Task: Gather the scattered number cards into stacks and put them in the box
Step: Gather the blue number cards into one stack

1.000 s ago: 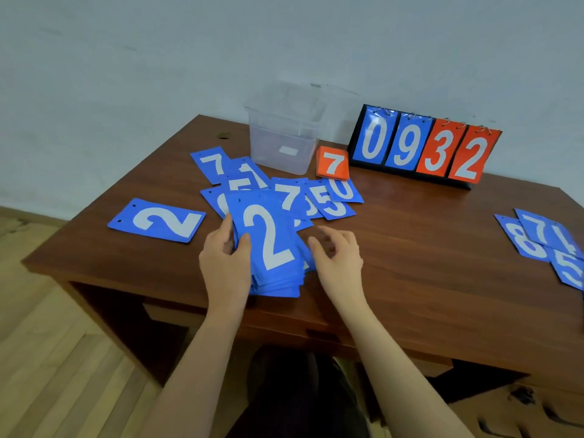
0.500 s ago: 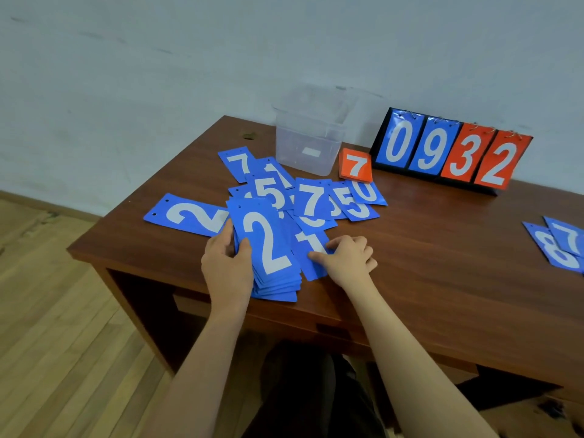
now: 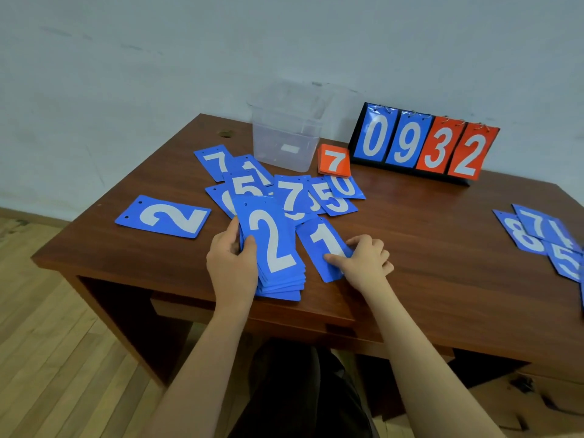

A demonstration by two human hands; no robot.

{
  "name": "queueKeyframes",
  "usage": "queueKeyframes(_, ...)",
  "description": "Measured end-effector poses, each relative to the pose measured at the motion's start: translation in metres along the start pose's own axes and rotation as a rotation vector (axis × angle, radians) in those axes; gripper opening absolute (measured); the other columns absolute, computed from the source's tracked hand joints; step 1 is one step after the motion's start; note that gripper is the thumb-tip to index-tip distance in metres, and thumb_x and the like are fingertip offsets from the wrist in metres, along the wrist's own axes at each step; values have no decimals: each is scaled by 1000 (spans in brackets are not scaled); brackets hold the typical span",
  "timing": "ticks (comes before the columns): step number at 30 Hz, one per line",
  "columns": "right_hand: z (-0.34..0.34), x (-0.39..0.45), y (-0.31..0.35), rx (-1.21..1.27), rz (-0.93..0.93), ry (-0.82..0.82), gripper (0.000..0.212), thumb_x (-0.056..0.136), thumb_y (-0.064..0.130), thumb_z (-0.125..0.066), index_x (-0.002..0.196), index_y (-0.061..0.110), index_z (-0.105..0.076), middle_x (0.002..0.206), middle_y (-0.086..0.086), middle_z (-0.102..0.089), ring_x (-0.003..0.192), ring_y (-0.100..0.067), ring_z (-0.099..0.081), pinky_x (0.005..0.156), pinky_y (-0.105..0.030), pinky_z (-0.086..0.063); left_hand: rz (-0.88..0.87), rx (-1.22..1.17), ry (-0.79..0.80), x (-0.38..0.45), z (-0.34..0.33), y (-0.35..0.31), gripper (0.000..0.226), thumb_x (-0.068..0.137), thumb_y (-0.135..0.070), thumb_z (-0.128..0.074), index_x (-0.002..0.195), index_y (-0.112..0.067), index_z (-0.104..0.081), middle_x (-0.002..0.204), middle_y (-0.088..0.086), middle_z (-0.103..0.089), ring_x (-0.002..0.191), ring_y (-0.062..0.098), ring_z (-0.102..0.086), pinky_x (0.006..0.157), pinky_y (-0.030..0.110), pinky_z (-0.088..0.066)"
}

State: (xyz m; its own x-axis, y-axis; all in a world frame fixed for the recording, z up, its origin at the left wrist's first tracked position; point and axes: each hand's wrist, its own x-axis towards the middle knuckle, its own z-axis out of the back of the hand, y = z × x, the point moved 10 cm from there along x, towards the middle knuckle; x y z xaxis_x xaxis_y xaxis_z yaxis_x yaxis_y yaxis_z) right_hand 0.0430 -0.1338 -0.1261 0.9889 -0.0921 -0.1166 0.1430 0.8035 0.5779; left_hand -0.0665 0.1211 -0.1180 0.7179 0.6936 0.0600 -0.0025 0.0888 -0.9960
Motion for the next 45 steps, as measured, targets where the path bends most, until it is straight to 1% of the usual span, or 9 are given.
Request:
queueKeyframes(6, 19, -15, 8, 439, 204, -126, 30, 89, 7, -59, 110, 19, -41, 113, 1, -53, 106, -16, -51, 70, -18, -37, -36, 27, -10, 0, -8, -7, 45, 91, -16, -56, 135, -17, -46, 120, 2, -55, 96, 7, -56, 75, 40, -57)
queueKeyframes(11, 60, -37, 11, 693, 293, -395, 32, 92, 9, -55, 122, 15, -46, 114, 9, -52, 102, 0, -52, 69, -4, -44, -48, 60, -30, 1, -11, -9, 47, 92, -15, -56, 137, -13, -44, 124, 5, -54, 100, 4, -51, 73, 28, -55)
queueKeyframes(13, 60, -39, 16, 807, 303, -383, 31, 91, 9, -57, 119, 18, -47, 107, 14, -54, 97, 4, -55, 71, -6, -47, -53, 46, -8, 0, -17, -11, 47, 91, -14, -56, 137, -13, -43, 126, 2, -53, 100, 1, -49, 68, 17, -49)
queueKeyframes(16, 44, -38, 28, 875, 295, -300, 30, 89, 8, -60, 114, 20, -49, 103, 13, -58, 94, 3, -57, 74, -13, -50, -48, -41, 49, -2, -31, -15, 46, 91, -14, -56, 135, -13, -45, 124, 0, -53, 101, 4, -54, 74, 28, -55)
queueKeyframes(25, 16, -31, 43, 601, 326, -242, 38, 85, 16, -65, 121, 21, -52, 111, 10, -48, 107, -11, -45, 90, -24, -41, -16, -208, 87, 1, -65, -27, 47, 90, -10, -57, 135, -12, -45, 119, -10, -51, 94, -7, -55, 73, 7, -48)
queueKeyframes(31, 10, -14, 44, 566, 357, -145, 37, 87, 18, -65, 123, 18, -57, 111, 9, -49, 106, -8, -50, 84, -10, -39, -60, -143, 129, 7, -78, -28, 49, 89, -10, -58, 136, -12, -44, 120, -6, -53, 91, -9, -56, 73, 8, -47)
queueKeyframes(35, 10, 19, 39, 620, 287, -115, 35, 92, 29, -56, 126, 22, -56, 118, 9, -54, 111, -10, -54, 99, -32, -44, -89, -54, 86, 21, -71, -22, 46, 90, -10, -57, 135, -13, -46, 124, 2, -56, 105, 8, -58, 81, 33, -55)
queueKeyframes(39, -7, 56, 39, 137, 261, 9, 48, 98, 41, -38, 143, 24, -36, 152, 5, -31, 140, -14, -27, 117, -40, -12, -61, 46, 19, 38, -60, -18, 45, 91, -12, -55, 135, -12, -45, 126, 3, -53, 110, 11, -54, 85, 39, -54)
queueKeyframes(45, -20, 67, 36, -363, 392, 89, 49, 100, 46, -23, 146, 31, -29, 156, 8, -22, 145, -11, -13, 116, -44, 3, -30, 83, 19, 46, -60, -15, 42, 91, -11, -54, 133, -14, -49, 110, -8, -51, 97, 6, -54, 85, 38, -54)
